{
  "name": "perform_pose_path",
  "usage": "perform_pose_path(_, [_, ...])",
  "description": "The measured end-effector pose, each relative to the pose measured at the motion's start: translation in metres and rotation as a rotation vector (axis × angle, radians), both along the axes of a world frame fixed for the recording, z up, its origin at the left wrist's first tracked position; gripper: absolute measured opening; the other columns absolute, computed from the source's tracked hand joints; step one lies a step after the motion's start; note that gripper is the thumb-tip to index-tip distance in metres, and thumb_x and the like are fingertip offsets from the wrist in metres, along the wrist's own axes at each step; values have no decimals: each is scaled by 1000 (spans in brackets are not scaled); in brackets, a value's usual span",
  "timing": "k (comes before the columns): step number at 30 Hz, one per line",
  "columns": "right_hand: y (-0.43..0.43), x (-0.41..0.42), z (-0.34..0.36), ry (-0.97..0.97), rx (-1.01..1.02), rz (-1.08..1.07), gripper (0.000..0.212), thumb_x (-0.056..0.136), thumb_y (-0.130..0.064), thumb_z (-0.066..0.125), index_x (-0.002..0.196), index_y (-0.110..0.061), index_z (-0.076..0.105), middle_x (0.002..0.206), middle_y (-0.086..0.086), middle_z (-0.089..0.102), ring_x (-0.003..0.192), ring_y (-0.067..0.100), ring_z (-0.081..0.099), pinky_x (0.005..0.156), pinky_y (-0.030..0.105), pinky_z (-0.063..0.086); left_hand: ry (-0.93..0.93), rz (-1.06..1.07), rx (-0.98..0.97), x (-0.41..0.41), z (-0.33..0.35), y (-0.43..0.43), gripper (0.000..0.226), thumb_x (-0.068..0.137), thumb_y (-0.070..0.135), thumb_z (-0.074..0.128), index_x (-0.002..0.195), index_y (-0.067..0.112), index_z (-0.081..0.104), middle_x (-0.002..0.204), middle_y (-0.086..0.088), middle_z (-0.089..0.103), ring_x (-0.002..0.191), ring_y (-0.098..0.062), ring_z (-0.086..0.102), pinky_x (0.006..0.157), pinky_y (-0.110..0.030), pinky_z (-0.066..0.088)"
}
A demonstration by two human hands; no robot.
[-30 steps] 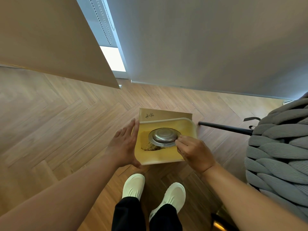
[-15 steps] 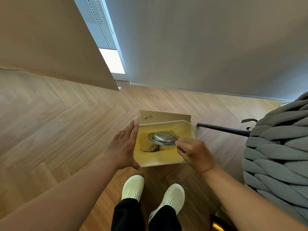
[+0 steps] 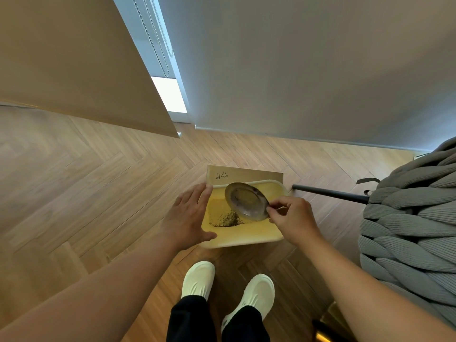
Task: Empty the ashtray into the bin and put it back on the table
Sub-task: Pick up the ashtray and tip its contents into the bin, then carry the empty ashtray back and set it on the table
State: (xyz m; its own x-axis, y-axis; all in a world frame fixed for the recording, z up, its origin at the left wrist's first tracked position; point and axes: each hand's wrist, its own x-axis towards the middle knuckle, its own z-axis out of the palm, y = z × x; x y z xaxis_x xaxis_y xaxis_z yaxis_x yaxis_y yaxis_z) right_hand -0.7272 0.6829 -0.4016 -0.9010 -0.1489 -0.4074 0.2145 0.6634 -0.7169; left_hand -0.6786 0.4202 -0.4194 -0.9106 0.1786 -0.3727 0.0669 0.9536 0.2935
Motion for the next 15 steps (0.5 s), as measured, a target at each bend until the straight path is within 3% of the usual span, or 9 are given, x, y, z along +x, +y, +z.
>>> perform_pose_path(2, [0,-2,1,-88,-67,-86,26,87,-11,73,79,-35,67,80,-8,72,66,8,73,63,18,59,5,-6,1,-1,1,1,122,67,61,77,155,18,4,163,-4,11,149,-22,9,119,-36,10])
perform_pose_path(6, [-2,-7,5,-230,-182,-223,18,88,-2,69,85,-20,70,91,9,70,66,18,75,60,26,62,9,-6,12,-3,2,2,120,68,58,78,155,18,5,162,-3,14,149,-21,9,119,-36,10])
perform_pose_path(15, [-6,-13,1,-403,-246,-274,13,92,0,63,91,-12,66,96,12,70,74,21,76,61,33,63,23,26,55,-9,-5,10,117,66,63,77,153,21,11,161,-3,21,148,-24,16,115,-34,9])
